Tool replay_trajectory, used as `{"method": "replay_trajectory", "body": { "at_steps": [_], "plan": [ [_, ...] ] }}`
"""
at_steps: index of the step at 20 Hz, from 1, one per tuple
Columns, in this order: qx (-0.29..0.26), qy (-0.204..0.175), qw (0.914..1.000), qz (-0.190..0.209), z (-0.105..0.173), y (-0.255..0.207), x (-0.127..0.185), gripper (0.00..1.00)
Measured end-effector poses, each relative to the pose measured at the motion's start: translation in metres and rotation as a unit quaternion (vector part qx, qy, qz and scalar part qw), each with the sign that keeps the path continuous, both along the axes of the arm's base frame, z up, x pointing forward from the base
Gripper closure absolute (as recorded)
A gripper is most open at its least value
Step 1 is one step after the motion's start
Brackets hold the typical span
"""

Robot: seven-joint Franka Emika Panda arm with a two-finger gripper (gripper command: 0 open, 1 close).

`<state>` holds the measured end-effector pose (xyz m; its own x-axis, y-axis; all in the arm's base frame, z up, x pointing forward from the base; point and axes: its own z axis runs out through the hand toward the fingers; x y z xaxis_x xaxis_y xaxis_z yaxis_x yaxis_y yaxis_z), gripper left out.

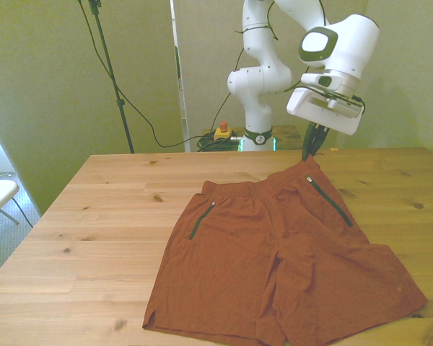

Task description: Fold the shorts

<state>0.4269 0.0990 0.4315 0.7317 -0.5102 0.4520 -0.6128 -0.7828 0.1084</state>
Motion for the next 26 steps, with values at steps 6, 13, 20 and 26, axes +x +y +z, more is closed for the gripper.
{"method": "replay_trajectory", "body": {
  "at_steps": [6,13,20,26],
  "plan": [
    [0.044,-0.024,0.9977,-0.045,0.055,-0.08,0.008,1.0],
    [0.08,0.021,0.9888,-0.124,0.013,-0.186,0.015,1.0],
    [0.095,0.068,0.9776,-0.175,-0.066,-0.249,0.027,0.0],
    [0.092,0.073,0.9771,-0.177,-0.071,-0.254,0.04,0.0]
  ]
}}
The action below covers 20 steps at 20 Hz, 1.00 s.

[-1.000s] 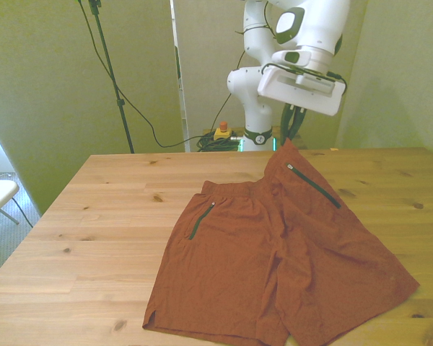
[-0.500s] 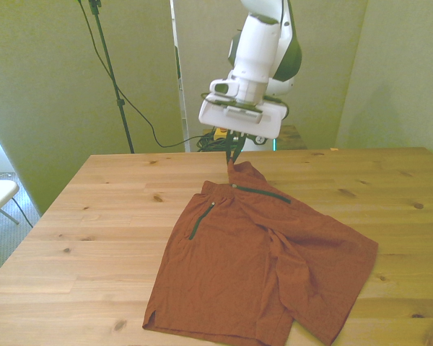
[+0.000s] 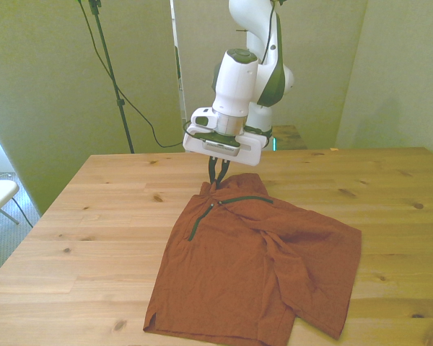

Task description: Fold the shorts

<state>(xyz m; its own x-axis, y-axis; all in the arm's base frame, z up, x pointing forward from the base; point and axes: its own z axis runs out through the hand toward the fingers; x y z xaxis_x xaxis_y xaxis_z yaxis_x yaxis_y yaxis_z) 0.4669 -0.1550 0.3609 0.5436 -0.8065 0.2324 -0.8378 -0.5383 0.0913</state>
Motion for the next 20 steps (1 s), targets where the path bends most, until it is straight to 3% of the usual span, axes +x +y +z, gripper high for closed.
{"method": "replay_trajectory", "body": {
  "at_steps": [4,7,10,13,17,20],
  "plan": [
    [-0.029,-0.001,0.9995,0.008,0.015,0.001,0.004,0.0],
    [-0.06,0.008,0.9979,0.023,0.043,0.014,-0.004,0.0],
    [-0.107,-0.005,0.9915,0.073,0.083,0.055,-0.005,0.0],
    [-0.161,-0.04,0.9752,0.147,0.092,0.125,0.023,0.0],
    [-0.201,-0.075,0.9421,0.258,0.049,0.22,0.057,0.0],
    [-0.212,-0.08,0.9218,0.314,0.027,0.276,0.067,0.0]
  ]
}}
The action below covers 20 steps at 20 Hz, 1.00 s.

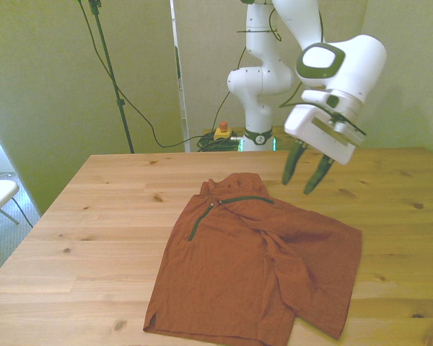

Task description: Fold the shorts

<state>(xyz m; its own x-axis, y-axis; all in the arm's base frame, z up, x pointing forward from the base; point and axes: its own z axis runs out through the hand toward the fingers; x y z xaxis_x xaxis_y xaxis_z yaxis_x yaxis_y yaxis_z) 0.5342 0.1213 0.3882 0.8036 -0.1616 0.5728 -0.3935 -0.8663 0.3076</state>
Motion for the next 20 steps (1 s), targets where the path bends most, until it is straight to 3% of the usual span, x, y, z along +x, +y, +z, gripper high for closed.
{"method": "replay_trajectory", "body": {
  "at_steps": [3,5,11,20],
  "plan": [
    [-0.006,-0.002,0.999,0.044,-0.01,0.036,0.015,0.0],
    [-0.007,0.0,0.9986,0.053,-0.019,0.046,0.027,0.0],
    [-0.003,0.016,0.9979,0.063,-0.047,0.061,0.052,0.0],
    [-0.014,0.021,0.9985,0.048,-0.052,0.033,0.07,0.0]
  ]
}}
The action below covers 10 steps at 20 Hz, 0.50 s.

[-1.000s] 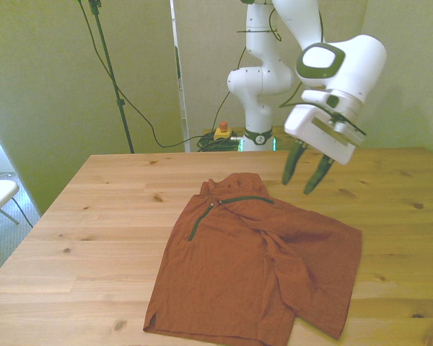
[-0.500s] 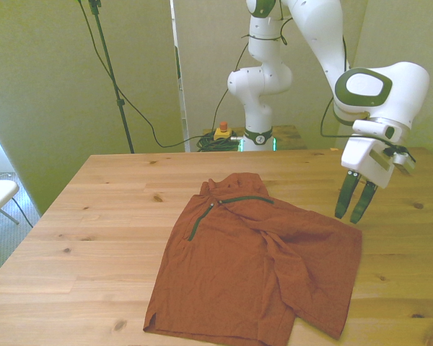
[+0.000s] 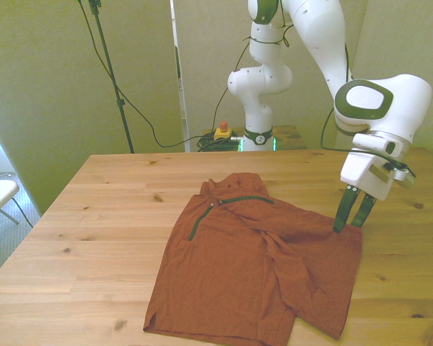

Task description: Fold the shorts

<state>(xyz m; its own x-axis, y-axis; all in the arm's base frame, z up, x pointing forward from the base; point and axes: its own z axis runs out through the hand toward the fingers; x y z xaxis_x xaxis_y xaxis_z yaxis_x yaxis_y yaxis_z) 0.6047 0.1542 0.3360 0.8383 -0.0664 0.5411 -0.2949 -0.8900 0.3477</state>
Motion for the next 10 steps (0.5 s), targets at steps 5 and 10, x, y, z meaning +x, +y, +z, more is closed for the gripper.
{"method": "replay_trajectory", "body": {
  "at_steps": [5,10],
  "plan": [
    [0.004,-0.004,1.0,-0.008,0.0,-0.01,0.003,1.0],
    [0.023,-0.015,0.9996,-0.01,-0.001,-0.018,0.008,1.0]
  ]
}}
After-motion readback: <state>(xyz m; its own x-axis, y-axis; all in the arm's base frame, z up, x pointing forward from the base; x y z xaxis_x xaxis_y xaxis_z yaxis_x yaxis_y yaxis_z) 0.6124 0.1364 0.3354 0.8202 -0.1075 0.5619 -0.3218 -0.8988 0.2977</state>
